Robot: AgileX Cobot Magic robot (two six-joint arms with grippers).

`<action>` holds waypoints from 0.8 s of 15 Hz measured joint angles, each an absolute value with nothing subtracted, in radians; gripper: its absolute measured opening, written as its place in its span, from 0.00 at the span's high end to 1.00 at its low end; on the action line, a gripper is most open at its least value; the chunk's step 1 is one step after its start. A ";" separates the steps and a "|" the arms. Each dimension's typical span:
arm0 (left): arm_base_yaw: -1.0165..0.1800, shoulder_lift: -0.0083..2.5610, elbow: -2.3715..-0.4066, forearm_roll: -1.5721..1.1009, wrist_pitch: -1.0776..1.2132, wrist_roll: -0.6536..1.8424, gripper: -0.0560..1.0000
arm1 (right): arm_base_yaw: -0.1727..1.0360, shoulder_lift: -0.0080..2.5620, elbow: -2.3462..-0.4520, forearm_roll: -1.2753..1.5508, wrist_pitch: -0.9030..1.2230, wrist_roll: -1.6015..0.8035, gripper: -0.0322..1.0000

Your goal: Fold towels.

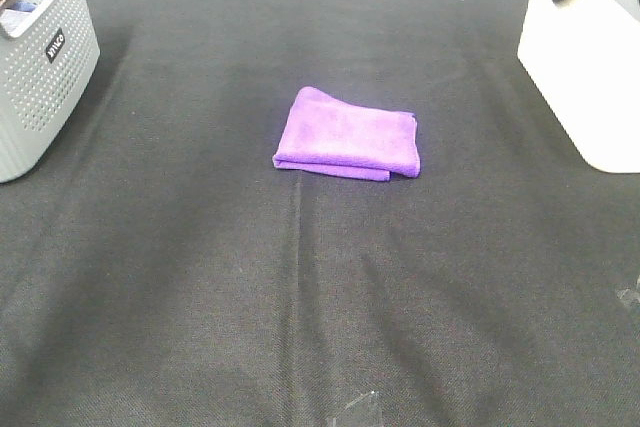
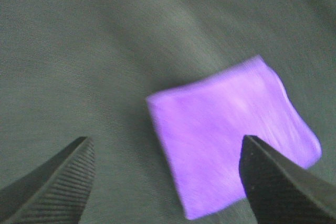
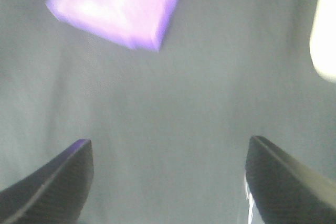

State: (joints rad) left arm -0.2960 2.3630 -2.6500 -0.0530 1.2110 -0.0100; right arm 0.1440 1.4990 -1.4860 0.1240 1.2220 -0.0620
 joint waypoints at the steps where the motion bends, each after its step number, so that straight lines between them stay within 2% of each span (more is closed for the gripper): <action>1: -0.235 2.305 -2.570 -0.054 1.212 -0.015 0.28 | 0.144 1.462 -1.450 0.124 1.222 -0.061 0.23; 5: -0.100 1.966 -2.179 -0.047 1.213 0.000 0.28 | 0.144 1.308 -1.363 0.126 1.223 -0.061 0.23; 9: -0.093 1.551 -1.733 -0.006 1.213 0.015 0.28 | 0.144 1.044 -1.200 0.157 1.219 -0.061 0.23; 10: -0.093 1.305 -1.498 0.000 1.215 0.013 0.28 | 0.144 0.861 -1.073 0.172 1.220 -0.061 0.23; 12: -0.093 1.057 -1.276 0.000 1.203 0.000 0.28 | 0.144 0.669 -0.954 0.184 1.220 -0.061 0.23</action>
